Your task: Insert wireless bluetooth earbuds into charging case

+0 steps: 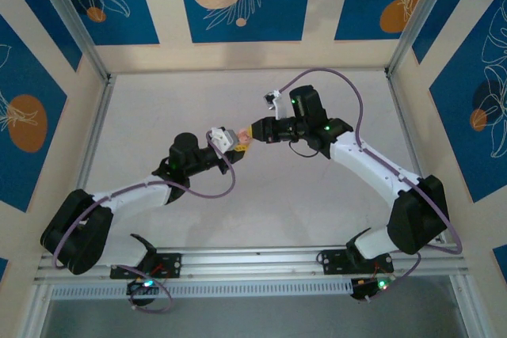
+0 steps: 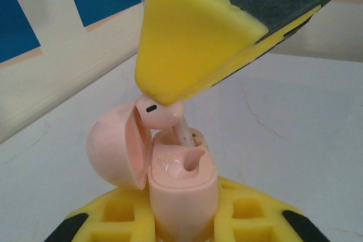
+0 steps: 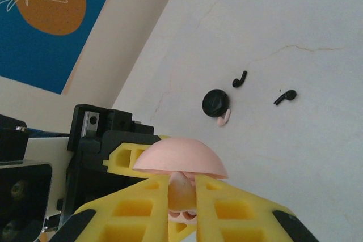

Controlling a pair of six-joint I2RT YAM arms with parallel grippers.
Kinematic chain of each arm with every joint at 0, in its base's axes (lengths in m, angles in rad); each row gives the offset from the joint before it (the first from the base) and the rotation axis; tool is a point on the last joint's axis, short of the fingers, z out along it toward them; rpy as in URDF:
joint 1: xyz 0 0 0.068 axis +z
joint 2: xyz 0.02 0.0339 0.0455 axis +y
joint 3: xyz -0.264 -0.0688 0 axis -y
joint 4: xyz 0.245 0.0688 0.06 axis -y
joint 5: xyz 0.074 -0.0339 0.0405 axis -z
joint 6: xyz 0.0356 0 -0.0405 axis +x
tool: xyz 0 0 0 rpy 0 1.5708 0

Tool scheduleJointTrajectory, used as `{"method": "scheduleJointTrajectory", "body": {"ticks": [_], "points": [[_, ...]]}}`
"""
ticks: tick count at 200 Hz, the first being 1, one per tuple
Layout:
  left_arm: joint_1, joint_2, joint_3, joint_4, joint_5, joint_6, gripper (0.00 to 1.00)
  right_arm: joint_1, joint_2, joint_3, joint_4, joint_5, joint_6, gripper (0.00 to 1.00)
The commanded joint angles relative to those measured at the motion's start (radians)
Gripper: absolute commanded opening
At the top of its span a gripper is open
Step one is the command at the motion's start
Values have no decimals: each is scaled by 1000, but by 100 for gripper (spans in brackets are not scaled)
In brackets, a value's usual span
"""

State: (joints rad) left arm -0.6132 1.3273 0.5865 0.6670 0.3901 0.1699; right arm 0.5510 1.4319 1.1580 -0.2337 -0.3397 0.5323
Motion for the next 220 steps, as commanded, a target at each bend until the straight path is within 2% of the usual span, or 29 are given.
{"method": "scheduleJointTrajectory", "body": {"ticks": [1,27,83,157,220], "points": [[-11,-37,21,34,-23,28,17,13,-33,-10,-68,41,71,15],[-11,-41,23,29,-26,32,17,21,-37,-1,-102,75,129,15],[-12,-48,27,22,-29,37,17,45,-31,0,-109,71,203,15],[-13,-61,30,13,-39,41,17,64,-42,18,-164,150,335,14],[-17,-64,34,-3,-71,59,17,93,-41,23,-170,160,372,14]]}}
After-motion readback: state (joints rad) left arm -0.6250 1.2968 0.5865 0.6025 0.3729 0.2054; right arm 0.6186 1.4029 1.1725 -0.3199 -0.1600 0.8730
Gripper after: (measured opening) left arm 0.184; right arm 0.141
